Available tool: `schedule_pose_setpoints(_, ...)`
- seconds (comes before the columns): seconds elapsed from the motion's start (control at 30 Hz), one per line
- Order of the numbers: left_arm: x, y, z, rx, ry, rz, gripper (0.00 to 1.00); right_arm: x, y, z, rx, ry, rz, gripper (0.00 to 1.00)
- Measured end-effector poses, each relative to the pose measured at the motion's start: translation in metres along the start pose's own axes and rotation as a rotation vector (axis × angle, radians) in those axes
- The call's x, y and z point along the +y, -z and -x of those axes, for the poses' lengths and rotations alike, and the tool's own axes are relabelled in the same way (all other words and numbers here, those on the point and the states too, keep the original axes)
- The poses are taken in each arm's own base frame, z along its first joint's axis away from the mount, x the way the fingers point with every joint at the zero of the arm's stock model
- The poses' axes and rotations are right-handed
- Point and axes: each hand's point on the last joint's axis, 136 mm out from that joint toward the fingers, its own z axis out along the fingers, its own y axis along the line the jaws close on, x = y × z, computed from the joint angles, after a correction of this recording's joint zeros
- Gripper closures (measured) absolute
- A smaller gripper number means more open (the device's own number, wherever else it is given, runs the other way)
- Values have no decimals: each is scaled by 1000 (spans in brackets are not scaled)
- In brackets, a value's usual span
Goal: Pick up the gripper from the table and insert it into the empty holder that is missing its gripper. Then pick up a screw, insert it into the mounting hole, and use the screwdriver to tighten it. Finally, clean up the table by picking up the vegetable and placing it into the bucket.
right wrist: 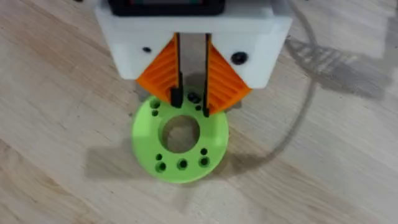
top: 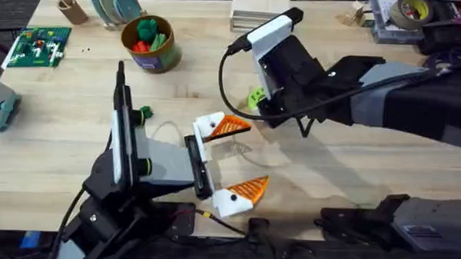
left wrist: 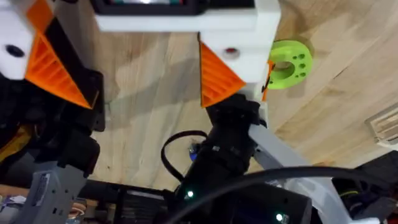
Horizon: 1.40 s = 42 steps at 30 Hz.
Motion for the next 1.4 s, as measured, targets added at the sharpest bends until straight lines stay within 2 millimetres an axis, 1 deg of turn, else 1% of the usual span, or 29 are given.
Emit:
schedule_pose_setpoints(0.17,0,0,0,0,0,0,7,-1,0,0,-1,0,-3,838)
schedule_pose_setpoints(0.3,0,0,0,0,-1,0,8,0,0,1,-1,0,-2,872)
schedule_pose_setpoints(0.47,0,0,0,0,0,0,9,0,0,1,-1,0,-2,984)
schedule_pose_setpoints(0.5,0,0,0,0,0,0,8,0,0,1,-1,0,-2,990)
schedule_pose_setpoints(0.83,0,0,0,0,0,0,8,-1,1,0,2,0,-5,992)
schedule_pose_setpoints(1.0,0,0,0,0,-1,0,8,-4,3,3,3,-7,-11,993)
schedule_pose_setpoints(1.13,0,0,0,0,0,0,7,-14,12,9,-7,-31,-21,993)
schedule_pose_setpoints(1.23,0,0,0,0,0,0,8,-21,22,20,-30,-52,-28,993)
schedule_pose_setpoints(1.33,0,0,0,0,-1,0,8,-27,27,27,-43,-64,-36,993)
schedule_pose_setpoints(1.4,0,0,0,0,-1,0,8,-30,28,28,-41,-68,-40,993)
